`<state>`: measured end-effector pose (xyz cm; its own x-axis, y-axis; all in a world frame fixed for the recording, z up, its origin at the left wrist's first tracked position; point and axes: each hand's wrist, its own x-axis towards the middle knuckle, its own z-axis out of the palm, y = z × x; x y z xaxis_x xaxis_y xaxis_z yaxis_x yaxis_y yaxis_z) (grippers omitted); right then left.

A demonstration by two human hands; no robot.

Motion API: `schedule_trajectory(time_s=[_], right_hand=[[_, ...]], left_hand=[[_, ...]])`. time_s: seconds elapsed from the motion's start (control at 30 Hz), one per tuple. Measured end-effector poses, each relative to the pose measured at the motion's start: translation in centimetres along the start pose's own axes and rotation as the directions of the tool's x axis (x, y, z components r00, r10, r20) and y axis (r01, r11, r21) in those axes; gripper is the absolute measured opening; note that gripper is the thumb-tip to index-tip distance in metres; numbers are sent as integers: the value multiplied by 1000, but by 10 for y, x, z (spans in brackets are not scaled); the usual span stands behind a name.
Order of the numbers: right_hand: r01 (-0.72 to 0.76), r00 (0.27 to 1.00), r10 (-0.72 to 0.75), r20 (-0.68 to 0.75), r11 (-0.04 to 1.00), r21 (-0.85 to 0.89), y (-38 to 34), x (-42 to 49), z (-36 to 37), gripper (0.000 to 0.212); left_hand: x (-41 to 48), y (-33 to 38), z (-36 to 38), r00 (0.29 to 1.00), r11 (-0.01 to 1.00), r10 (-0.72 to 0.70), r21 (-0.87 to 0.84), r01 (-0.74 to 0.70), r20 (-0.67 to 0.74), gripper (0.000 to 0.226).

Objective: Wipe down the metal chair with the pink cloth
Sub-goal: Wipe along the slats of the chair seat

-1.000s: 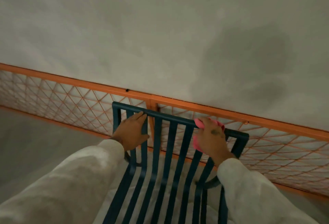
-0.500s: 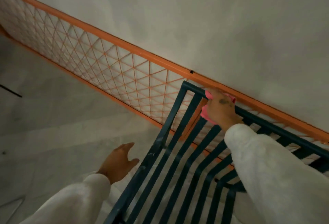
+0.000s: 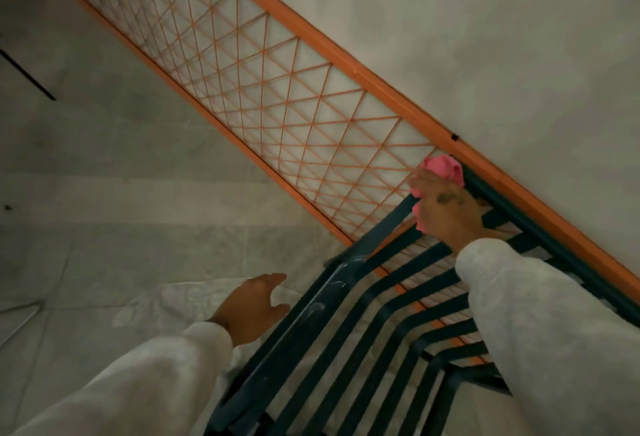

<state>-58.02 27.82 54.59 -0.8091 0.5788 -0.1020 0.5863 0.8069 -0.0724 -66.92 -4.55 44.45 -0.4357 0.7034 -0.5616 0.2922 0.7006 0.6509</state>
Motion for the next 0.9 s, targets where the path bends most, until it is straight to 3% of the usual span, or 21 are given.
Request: schedule_trajectory(time_s=[0.17, 0.3, 0.5, 0.63, 0.77, 0.9], right_hand=[[-88, 986, 47, 161, 961, 261, -28, -39, 40, 45], [-316, 921, 103, 377, 763, 563, -39, -66, 83, 47], [-334, 825, -104, 556, 704, 627, -70, -112, 128, 43], [-261, 827, -165, 538, 734, 627, -46, -95, 119, 46], [-183, 913, -103, 394, 760, 624, -22, -69, 107, 47], [-249, 928, -30, 371, 692, 678, -32, -84, 124, 46]], left_hand=[[-12, -21, 13, 999, 998, -44, -42, 45, 15, 62], [-27, -35, 29, 992, 987, -119, -106, 123, 43, 67], [-51, -26, 64, 994, 980, -93, -172, 102, 58, 55], [-59, -26, 77, 992, 988, -126, -91, 124, -21, 48], [-62, -36, 84, 990, 992, -123, 11, 124, -70, 46], [-61, -39, 92, 986, 990, -122, 62, 130, -115, 41]])
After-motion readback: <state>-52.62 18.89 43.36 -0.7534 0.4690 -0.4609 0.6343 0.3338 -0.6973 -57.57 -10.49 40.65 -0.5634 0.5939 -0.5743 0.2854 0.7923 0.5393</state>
